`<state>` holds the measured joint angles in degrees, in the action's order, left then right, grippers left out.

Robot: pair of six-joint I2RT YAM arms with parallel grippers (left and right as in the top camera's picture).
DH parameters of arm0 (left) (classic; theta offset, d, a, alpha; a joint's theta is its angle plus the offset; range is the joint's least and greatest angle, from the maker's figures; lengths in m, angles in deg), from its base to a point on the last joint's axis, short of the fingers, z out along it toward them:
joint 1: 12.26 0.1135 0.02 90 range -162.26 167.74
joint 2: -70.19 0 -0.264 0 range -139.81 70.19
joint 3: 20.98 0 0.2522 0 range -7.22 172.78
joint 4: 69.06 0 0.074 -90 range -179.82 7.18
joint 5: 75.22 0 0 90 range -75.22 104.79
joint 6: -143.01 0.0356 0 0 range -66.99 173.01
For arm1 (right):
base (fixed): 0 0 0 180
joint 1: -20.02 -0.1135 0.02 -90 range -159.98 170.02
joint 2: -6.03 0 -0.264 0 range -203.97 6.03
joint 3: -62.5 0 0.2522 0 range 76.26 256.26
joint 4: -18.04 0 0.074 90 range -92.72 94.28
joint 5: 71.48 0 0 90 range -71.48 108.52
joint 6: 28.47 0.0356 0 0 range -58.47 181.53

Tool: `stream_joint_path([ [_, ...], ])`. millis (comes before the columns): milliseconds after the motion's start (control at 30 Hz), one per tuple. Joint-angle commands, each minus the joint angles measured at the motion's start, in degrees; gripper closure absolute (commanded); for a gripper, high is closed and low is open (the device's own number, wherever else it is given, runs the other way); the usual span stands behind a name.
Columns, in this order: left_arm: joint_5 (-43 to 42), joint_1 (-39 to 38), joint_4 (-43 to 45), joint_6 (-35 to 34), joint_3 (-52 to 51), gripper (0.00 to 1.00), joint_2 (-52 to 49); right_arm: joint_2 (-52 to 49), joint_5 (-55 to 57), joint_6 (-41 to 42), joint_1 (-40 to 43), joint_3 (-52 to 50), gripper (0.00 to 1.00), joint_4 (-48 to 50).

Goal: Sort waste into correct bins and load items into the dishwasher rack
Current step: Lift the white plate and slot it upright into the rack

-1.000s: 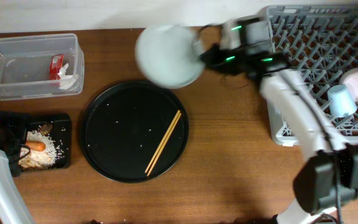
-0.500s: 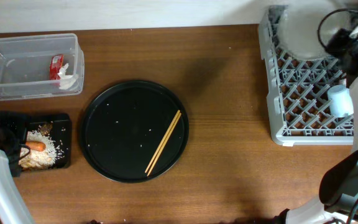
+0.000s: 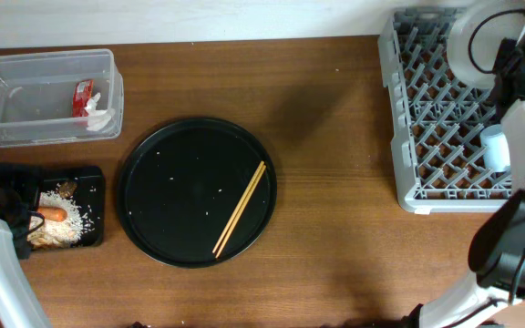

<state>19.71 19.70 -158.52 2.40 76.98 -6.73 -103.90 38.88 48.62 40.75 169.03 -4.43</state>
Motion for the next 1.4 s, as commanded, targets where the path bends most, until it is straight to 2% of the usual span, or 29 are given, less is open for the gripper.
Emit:
stream_joint_path([
  [0, 0.42, 0.20, -0.04, -0.57, 0.07, 0.01, 0.39, -2.64, 2.84, -3.96, -0.13, 0.26, 0.96, 1.27],
  [300, 0.42, 0.20, -0.04, -0.57, 0.07, 0.01, 0.39, -4.26, 11.76, -14.64, -0.96, 0.24, 0.96, 8.57],
  [700, 0.42, 0.20, -0.04, -0.57, 0.07, 0.01, 0.39, -4.35, 9.70, -14.73, -6.86, 0.24, 0.95, 6.12],
  [900, 0.42, 0.20, -0.04, -0.57, 0.07, 0.00, 0.39, -4.68, 9.90, -14.71, -6.84, 0.24, 0.95, 2.86],
  [933, 0.42, 0.20, -0.04, -0.57, 0.07, 0.01, 0.39, -4.68, 9.90, -14.67, -6.84, 0.24, 0.92, 2.60],
  [967, 0.42, 0.20, -0.04, -0.57, 0.07, 0.01, 0.39, -4.68, 10.03, -13.86, -6.99, 0.24, 0.79, 2.43],
  [1033, 0.42, 0.20, -0.04, -0.57, 0.07, 0.01, 0.39, -4.61, 12.57, -11.47, -7.43, 0.26, 0.25, 2.54],
  [1067, 0.42, 0.20, -0.04, -0.57, 0.07, 0.01, 0.39, -4.52, 14.16, -10.49, -7.67, 0.26, 0.04, 2.58],
  [1133, 0.42, 0.20, -0.04, -0.57, 0.07, 0.01, 0.39, -4.04, 19.65, -7.13, -8.22, 0.26, 0.02, 3.78],
  [1233, 0.42, 0.20, -0.04, -0.57, 0.07, 0.01, 0.39, -1.70, 25.97, 3.43, -8.35, 0.33, 0.02, 4.13],
  [1300, 0.42, 0.20, -0.04, -0.57, 0.07, 0.01, 0.39, 1.03, 23.12, 8.11, -8.41, 0.31, 0.02, 1.64],
  [1367, 0.42, 0.20, -0.04, -0.57, 0.07, 0.01, 0.39, 4.68, 13.31, 12.00, -8.68, 0.33, 0.01, -3.74],
])
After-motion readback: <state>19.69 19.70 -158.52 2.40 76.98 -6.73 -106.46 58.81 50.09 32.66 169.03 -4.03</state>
